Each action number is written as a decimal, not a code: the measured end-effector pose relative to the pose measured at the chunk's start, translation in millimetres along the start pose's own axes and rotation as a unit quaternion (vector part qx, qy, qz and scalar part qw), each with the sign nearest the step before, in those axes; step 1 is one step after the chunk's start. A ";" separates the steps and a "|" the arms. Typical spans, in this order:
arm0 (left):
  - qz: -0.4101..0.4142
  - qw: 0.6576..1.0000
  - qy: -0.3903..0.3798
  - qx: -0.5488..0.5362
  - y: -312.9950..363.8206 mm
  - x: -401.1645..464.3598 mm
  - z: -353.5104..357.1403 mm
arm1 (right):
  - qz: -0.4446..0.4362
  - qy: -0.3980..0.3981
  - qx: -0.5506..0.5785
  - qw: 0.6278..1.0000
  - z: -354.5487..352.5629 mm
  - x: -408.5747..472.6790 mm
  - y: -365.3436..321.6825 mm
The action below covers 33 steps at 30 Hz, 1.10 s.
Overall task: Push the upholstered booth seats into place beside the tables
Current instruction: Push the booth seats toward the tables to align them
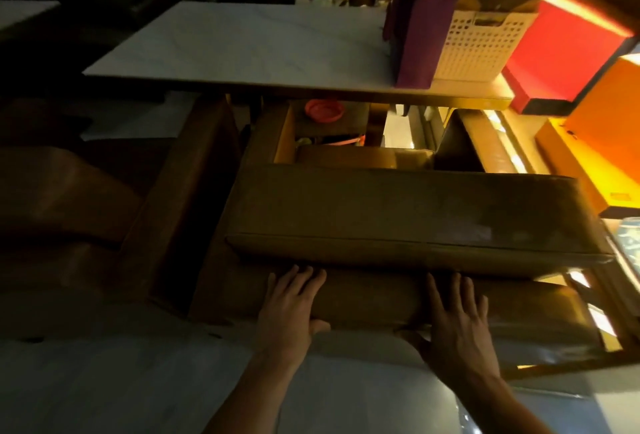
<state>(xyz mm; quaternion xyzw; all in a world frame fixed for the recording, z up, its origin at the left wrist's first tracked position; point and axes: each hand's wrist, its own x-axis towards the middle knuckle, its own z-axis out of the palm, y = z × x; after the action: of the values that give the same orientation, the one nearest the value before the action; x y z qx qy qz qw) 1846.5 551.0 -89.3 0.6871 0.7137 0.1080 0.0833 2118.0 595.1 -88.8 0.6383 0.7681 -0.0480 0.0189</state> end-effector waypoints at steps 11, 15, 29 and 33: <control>-0.023 0.999 -0.047 -0.003 9.0 2.6 -15.7 | -0.012 -0.066 0.062 0.996 -19.7 -4.0 10.1; -0.032 0.998 -0.061 -0.003 7.7 1.9 -17.2 | -0.007 -0.058 0.064 0.996 -19.3 -5.5 5.6; -0.050 0.997 -0.058 -0.003 15.0 -1.2 -14.2 | -0.019 -0.092 0.043 0.995 -27.9 -1.4 7.7; -0.056 0.997 -0.047 -0.007 13.9 -7.7 -11.8 | -0.017 -0.081 0.046 0.996 -24.5 -3.9 4.5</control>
<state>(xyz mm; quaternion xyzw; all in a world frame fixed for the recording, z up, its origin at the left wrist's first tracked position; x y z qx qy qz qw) 1857.0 543.3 -74.5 0.6499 0.7454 0.0761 0.1274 2124.0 594.4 -64.3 0.6190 0.7721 -0.1348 0.0509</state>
